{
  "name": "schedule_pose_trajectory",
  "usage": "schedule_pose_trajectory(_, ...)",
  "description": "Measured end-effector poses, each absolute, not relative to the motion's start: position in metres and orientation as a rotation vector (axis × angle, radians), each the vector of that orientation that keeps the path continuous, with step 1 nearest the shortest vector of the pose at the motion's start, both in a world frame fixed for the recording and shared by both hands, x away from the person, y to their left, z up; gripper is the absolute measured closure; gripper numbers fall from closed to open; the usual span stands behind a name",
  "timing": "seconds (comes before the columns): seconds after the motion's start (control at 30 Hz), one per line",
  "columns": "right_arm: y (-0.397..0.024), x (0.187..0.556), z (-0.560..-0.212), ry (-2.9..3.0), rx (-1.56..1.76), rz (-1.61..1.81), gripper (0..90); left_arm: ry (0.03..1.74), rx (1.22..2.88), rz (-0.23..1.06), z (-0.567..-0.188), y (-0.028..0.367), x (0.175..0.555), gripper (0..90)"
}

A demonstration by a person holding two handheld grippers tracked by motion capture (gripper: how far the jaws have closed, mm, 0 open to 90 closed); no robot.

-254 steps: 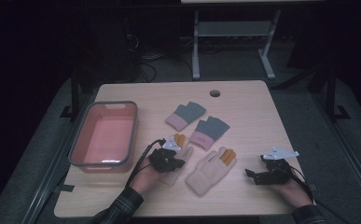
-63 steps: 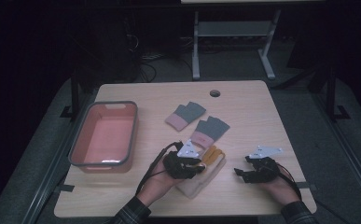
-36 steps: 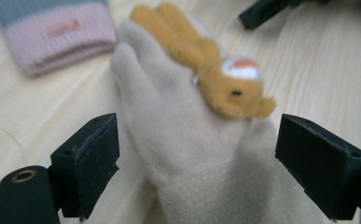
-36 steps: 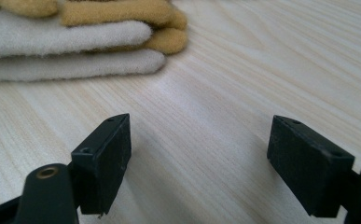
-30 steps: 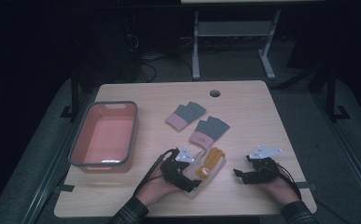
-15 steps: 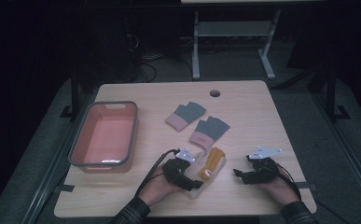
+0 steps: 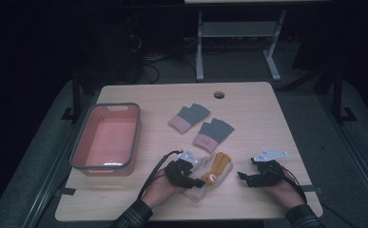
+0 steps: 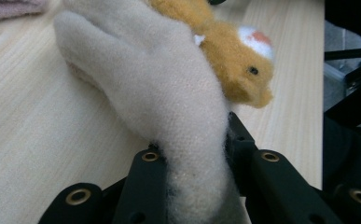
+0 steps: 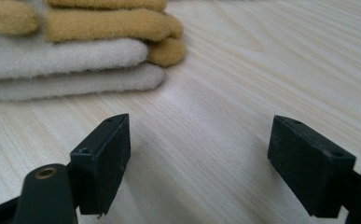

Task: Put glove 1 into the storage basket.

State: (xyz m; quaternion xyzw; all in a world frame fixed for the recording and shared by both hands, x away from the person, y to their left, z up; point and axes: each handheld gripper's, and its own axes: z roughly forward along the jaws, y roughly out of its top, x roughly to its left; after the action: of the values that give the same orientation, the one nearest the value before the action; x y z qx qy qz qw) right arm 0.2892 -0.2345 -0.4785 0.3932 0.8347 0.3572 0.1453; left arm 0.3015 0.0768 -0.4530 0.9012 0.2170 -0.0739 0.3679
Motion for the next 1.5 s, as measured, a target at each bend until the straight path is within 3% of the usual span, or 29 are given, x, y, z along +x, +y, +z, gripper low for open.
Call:
schedule_pose_trajectory(0.67, -0.235, 0.289, -0.482, 2.389, 1.115, 1.059, 17.0, 0.544, 2.227, -0.181, -0.422, 0.095, 0.306, 76.3)
schedule_pose_trajectory(1.5, -0.235, 0.289, -0.482, 2.388, 1.119, 1.06, 16.5, 0.676, 2.085, -0.003, -0.361, 0.164, 0.341, 76.3)
